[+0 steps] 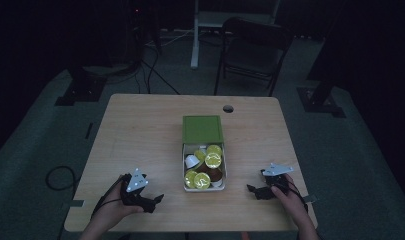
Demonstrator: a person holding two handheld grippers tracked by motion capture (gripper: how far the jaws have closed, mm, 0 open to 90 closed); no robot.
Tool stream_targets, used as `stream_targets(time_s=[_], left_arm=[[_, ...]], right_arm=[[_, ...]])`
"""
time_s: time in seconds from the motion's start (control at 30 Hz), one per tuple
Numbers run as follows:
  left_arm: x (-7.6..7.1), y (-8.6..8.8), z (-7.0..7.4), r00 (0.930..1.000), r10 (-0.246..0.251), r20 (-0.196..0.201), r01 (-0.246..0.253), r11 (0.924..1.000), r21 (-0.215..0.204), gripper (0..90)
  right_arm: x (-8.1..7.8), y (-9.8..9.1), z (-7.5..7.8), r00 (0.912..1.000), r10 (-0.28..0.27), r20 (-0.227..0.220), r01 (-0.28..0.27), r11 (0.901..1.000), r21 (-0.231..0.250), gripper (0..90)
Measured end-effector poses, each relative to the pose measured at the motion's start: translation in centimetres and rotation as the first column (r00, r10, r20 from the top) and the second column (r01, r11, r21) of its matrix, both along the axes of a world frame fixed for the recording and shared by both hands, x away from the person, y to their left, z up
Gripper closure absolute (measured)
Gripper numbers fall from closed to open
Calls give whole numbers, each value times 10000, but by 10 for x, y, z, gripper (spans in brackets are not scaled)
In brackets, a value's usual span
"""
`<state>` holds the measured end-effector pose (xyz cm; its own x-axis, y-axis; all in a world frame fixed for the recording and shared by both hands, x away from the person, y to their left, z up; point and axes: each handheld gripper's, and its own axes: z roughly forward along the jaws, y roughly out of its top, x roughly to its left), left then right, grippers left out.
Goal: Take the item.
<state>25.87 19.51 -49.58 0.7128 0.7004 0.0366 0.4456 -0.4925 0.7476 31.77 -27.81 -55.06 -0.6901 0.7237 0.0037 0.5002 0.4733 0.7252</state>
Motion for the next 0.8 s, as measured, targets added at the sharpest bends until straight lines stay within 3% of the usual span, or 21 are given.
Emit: stream_targets(time_s=[0.5, 0.6, 0.73, 0.8], left_arm=[[-11, -30, 12, 9921, -1242, 156, 1245, 9920, -196, 57], [-15, -36, 18, 9889, -1459, 284, 1467, 9887, -312, 57], [-19, -43, 22, 9770, -2130, 120, 2132, 9764, -335, 71], [-19, -43, 22, 9770, -2130, 120, 2132, 9764, -335, 71]], right_arm=[[0, 0, 0, 10000, 7, -4, -7, 10000, -3, 121], [0, 0, 0, 10000, 5, -8, -5, 10000, -5, 121], [0, 0, 0, 10000, 6, -5, -6, 10000, -4, 121], [0, 0, 0, 10000, 6, -7, -6, 10000, -5, 121]])
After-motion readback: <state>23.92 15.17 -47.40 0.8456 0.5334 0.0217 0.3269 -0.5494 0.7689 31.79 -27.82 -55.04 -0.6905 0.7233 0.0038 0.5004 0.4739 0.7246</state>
